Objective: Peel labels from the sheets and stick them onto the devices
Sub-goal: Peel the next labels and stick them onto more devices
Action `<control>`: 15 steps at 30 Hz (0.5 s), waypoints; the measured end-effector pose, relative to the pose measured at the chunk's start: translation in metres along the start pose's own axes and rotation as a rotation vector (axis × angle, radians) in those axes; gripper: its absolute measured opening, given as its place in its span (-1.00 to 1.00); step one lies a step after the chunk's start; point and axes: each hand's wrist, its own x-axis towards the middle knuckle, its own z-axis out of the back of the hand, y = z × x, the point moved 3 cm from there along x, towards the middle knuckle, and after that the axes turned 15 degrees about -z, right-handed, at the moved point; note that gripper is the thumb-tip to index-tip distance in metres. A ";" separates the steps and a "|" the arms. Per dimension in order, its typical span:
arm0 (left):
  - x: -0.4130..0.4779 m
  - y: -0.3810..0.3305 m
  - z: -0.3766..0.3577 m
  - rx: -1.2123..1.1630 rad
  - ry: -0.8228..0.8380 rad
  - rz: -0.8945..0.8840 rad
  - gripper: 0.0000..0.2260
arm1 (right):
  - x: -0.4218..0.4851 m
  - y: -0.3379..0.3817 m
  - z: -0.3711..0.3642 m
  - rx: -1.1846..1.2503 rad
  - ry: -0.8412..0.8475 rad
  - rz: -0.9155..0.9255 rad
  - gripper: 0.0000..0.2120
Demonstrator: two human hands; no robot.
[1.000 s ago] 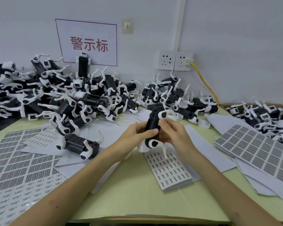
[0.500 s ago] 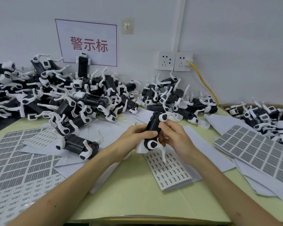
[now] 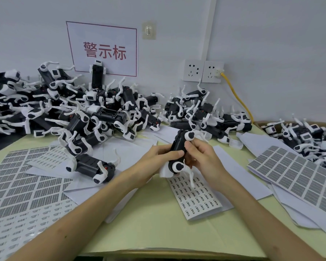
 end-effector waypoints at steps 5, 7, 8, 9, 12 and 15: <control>0.000 -0.001 0.000 -0.047 -0.022 0.014 -0.62 | 0.001 0.000 0.000 0.031 0.019 -0.025 -0.69; 0.001 -0.002 0.002 -0.060 -0.017 0.010 -0.65 | 0.001 0.001 -0.001 0.041 0.041 -0.031 -0.62; 0.001 -0.002 0.002 -0.065 -0.016 0.004 -0.67 | 0.000 0.001 -0.002 0.043 0.048 -0.035 -0.56; 0.002 -0.003 0.003 -0.066 -0.015 -0.002 -0.70 | 0.000 0.002 -0.003 0.045 0.053 -0.037 -0.51; 0.001 -0.005 0.004 -0.071 -0.038 -0.011 -0.79 | 0.000 0.004 -0.004 0.058 0.046 -0.038 -0.62; 0.003 -0.005 0.007 -0.082 -0.120 0.010 -0.81 | 0.003 0.001 -0.003 0.028 0.015 -0.050 -0.70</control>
